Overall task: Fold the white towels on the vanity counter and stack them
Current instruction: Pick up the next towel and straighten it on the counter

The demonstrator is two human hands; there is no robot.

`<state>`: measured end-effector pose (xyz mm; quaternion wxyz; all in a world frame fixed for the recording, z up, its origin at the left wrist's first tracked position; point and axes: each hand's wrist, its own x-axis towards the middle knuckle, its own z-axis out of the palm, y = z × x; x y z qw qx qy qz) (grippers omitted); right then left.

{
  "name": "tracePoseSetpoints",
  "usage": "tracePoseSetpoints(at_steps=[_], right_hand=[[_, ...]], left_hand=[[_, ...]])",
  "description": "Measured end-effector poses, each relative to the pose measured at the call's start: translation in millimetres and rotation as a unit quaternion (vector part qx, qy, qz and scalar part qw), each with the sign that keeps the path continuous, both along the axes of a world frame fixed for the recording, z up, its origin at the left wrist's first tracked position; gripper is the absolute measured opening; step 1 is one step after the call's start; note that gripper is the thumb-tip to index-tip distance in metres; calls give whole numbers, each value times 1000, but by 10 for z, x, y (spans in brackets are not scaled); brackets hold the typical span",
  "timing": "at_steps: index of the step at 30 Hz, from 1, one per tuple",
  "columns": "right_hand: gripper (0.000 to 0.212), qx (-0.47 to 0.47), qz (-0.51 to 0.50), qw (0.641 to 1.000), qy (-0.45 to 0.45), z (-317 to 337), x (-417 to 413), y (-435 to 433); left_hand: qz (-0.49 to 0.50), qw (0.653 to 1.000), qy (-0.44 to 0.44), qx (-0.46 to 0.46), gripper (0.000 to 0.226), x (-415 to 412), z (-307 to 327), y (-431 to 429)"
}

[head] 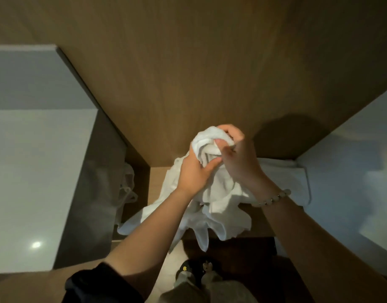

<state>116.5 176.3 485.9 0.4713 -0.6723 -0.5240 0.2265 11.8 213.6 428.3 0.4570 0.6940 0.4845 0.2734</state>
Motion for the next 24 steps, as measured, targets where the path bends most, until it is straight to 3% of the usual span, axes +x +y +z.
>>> tracePoseSetpoints(at_steps=[3, 6, 9, 12, 14, 19, 24], right_hand=[[17, 15, 22, 996, 88, 258, 35, -14], [17, 26, 19, 984, 176, 444, 105, -43], [51, -3, 60, 973, 222, 466, 214, -124], [90, -68, 86, 977, 185, 380, 214, -162], [81, -120, 113, 965, 206, 318, 135, -147], [25, -162, 143, 950, 224, 361, -57, -85], [19, -122, 212, 945, 216, 612, -293, 36]], left_hand=[[16, 999, -39, 2, 21, -19, 380, 23], [-6, 997, -66, 33, 20, -92, 792, 46], [-35, 996, -70, 53, 15, -206, 1156, 87], [-30, 993, -104, 42, 10, -328, 1557, 105], [1, 988, -153, 18, 16, -388, 1797, 132], [106, 948, -292, -61, 14, -670, 2240, 332], [184, 935, -293, -77, 33, -1161, 2380, 422]])
